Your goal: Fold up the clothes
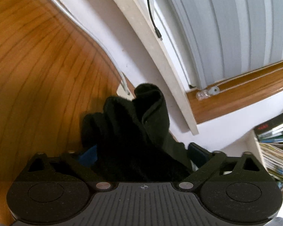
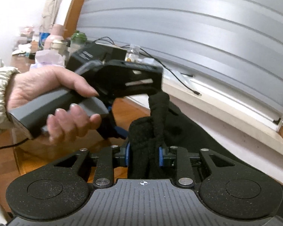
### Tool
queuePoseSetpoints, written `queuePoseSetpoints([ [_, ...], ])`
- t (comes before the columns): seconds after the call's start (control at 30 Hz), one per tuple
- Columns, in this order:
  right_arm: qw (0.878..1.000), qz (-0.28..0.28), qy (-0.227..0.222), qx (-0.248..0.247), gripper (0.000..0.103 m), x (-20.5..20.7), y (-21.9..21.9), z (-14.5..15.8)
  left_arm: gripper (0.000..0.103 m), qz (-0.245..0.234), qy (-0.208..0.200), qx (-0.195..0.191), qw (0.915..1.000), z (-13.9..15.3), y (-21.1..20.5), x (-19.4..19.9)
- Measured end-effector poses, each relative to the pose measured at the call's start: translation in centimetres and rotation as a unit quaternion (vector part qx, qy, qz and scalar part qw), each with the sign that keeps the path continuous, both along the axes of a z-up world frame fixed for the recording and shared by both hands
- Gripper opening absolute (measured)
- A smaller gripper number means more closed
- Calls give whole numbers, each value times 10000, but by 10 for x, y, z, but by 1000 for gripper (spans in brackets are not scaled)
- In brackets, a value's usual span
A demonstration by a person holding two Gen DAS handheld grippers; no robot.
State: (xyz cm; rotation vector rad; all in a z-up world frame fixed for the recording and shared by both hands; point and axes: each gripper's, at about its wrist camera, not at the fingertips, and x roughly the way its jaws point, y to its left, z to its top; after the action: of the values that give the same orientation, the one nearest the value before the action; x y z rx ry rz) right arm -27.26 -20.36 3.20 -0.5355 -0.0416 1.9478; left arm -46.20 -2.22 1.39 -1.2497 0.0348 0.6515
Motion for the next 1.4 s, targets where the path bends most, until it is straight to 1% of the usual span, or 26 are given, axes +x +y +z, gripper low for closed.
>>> queuePoseSetpoints([
  [0.03, 10000, 10, -1, 54, 27, -1, -1, 1, 81, 16, 54, 48, 10000, 1, 0, 3],
  [0.1, 9999, 33, -4, 148, 27, 1, -4, 5, 66, 1, 107, 133, 9999, 5, 1, 10],
  [0.2, 9996, 4, 95, 278, 27, 10, -6, 14, 57, -73, 131, 414, 9990, 22, 6, 24],
  [0.27, 9989, -70, 175, 437, 27, 20, -8, 23, 57, -136, 165, 630, 9978, 38, 10, 37],
  [0.33, 9976, -227, 273, 594, 27, 34, -10, 35, 57, -272, 226, 867, 9956, 61, 13, 57],
  [0.43, 9942, -530, 409, 841, 26, 65, -15, 56, 57, -583, 367, 1251, 9898, 98, 16, 102],
  [0.53, 9891, -895, 486, 1067, 26, 103, -25, 74, 57, -971, 484, 1612, 9809, 129, 16, 163],
  [0.63, 9815, -1370, 583, 1204, 26, 150, -39, 85, 57, -1402, 638, 1949, 9687, 152, 8, 237],
  [0.67, 9785, -1545, 631, 1211, 26, 167, -44, 86, 57, -1562, 718, 2061, 9633, 156, 5, 264],
  [0.7, 9752, -1719, 679, 1218, 27, 184, -49, 87, 62, -1756, 810, 2159, 9571, 158, 2, 291],
  [0.73, 9711, -1940, 753, 1164, 28, 204, -53, 86, 77, -2010, 922, 2250, 9490, 158, -1, 320],
  [0.77, 9655, -2211, 863, 1069, 29, 224, -56, 80, 84, -2253, 1052, 2338, 9399, 158, -3, 348],
  [0.8, 9592, -2490, 968, 922, 36, 244, -57, 72, 87, -2418, 1190, 2394, 9328, 156, -4, 369],
  [0.83, 9521, -2765, 1065, 754, 44, 262, -58, 63, 87, -2496, 1305, 2411, 9287, 154, -5, 386],
  [0.87, 9431, -3076, 1132, 550, 49, 282, -59, 51, 87, -2574, 1420, 2429, 9244, 152, -6, 403],
  [0.9, 9343, -3331, 1215, 383, 51, 298, -60, 40, 87, -2656, 1481, 2450, 9206, 151, -6, 415],
  [0.97, 9174, -3734, 1363, 162, 52, 321, -65, 22, 88, -2767, 1555, 2556, 9132, 145, -6, 423],
  [1.0, 9121, -3852, 1398, 123, 52, 328, -69, 16, 89, -2799, 1625, 2609, 9095, 142, -6, 426],
  [1.03, 9105, -3890, 1402, 109, 54, 329, -70, 13, 94, -2802, 1679, 2659, 9070, 140, -4, 428],
  [1.1, 9091, -3925, 1397, 77, 55, 329, -71, 9, 98, -2745, 1730, 2735, 9055, 135, 1, 429],
  [1.17, 9136, -3816, 1401, 72, 58, 323, -69, 9, 101, -2829, 1728, 2742, 9027, 132, 4, 426],
  [1.23, 9184, -3685, 1437, 84, 60, 318, -65, 12, 103, -3011, 1751, 2760, 8958, 132, 1, 421],
  [1.3, 9241, -3564, 1374, 81, 61, 309, -55, 14, 103, -3143, 1813, 2840, 8875, 135, -4, 423],
  [1.37, 9262, -3552, 1257, 115, 68, 306, -46, 14, 103, -3270, 1872, 2910, 8794, 139, -9, 425],
  [1.4, 9265, -3559, 1217, 122, 69, 306, -40, 14, 103, -3314, 1910, 2948, 8757, 140, -11, 426],
])
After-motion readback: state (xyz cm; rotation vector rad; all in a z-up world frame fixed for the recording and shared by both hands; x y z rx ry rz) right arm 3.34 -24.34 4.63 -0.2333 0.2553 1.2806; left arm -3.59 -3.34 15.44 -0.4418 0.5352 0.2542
